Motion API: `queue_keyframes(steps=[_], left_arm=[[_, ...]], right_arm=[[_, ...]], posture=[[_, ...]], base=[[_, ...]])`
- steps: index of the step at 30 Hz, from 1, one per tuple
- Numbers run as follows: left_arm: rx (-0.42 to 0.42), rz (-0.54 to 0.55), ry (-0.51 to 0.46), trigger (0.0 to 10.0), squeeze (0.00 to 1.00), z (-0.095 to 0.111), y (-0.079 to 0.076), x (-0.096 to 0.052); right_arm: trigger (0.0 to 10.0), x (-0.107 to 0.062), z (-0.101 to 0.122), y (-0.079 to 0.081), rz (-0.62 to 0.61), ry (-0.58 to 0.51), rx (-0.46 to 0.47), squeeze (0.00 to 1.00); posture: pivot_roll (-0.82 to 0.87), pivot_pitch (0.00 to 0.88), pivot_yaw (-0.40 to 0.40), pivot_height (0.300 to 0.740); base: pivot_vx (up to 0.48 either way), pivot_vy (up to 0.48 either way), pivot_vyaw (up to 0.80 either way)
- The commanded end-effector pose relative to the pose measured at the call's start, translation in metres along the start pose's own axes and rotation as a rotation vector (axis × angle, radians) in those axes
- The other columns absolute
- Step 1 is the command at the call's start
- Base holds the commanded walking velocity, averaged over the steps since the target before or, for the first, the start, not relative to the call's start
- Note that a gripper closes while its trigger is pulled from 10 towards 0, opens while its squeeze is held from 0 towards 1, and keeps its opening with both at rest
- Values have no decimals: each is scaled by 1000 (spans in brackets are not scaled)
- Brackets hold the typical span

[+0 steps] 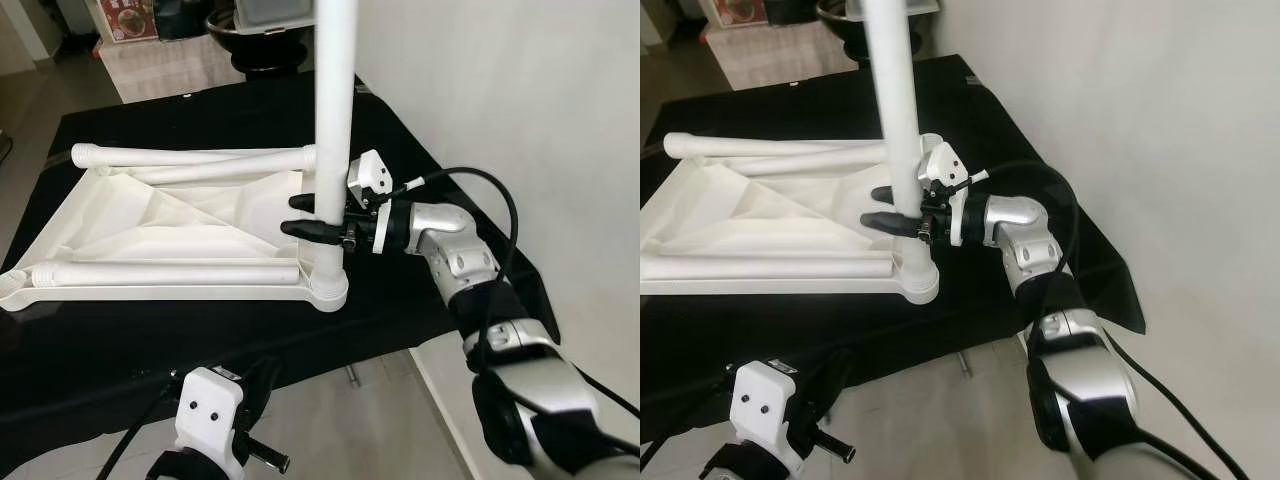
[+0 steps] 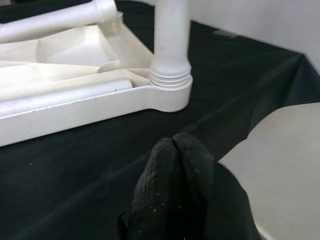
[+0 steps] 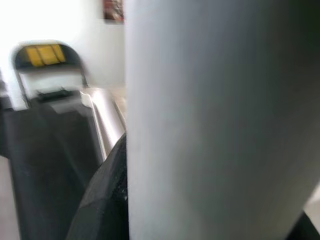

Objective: Building children table

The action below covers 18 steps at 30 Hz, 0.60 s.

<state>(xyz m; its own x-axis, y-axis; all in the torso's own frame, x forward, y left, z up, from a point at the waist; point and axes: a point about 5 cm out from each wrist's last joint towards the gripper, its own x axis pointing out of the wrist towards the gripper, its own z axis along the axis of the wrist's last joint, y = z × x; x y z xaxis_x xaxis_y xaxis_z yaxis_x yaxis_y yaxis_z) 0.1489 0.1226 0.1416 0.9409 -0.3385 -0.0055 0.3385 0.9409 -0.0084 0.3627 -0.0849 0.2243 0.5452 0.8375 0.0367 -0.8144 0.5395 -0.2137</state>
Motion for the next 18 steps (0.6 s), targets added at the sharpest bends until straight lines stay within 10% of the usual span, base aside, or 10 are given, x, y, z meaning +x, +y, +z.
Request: queue_keyframes(steps=[1, 5, 16, 17, 18], left_arm=[[-5, 4, 29, 10000, 0, -5, 1, -2], [2, 2, 29, 10000, 0, -6, 7, 3], [16, 6, 28, 10000, 0, -9, 11, 9], [20, 9, 28, 10000, 0, -9, 12, 9], [20, 9, 28, 10000, 0, -9, 12, 9]], right_arm=[[0, -7, -11, -5, -149, 91, -48, 0], [0, -13, -25, 51, -404, 134, -28, 0], [0, 7, -22, 42, -381, 106, -39, 0], [10000, 7, -17, 39, -385, 101, -56, 0], [10000, 7, -17, 39, -385, 101, -56, 0]], posture=[[45, 141, 25, 740], [8, 120, 55, 740], [40, 91, 46, 740], [48, 90, 43, 740], [48, 90, 43, 740]], base=[[0, 0, 0], [0, 0, 0], [0, 0, 0], [0, 0, 0], [0, 0, 0]])
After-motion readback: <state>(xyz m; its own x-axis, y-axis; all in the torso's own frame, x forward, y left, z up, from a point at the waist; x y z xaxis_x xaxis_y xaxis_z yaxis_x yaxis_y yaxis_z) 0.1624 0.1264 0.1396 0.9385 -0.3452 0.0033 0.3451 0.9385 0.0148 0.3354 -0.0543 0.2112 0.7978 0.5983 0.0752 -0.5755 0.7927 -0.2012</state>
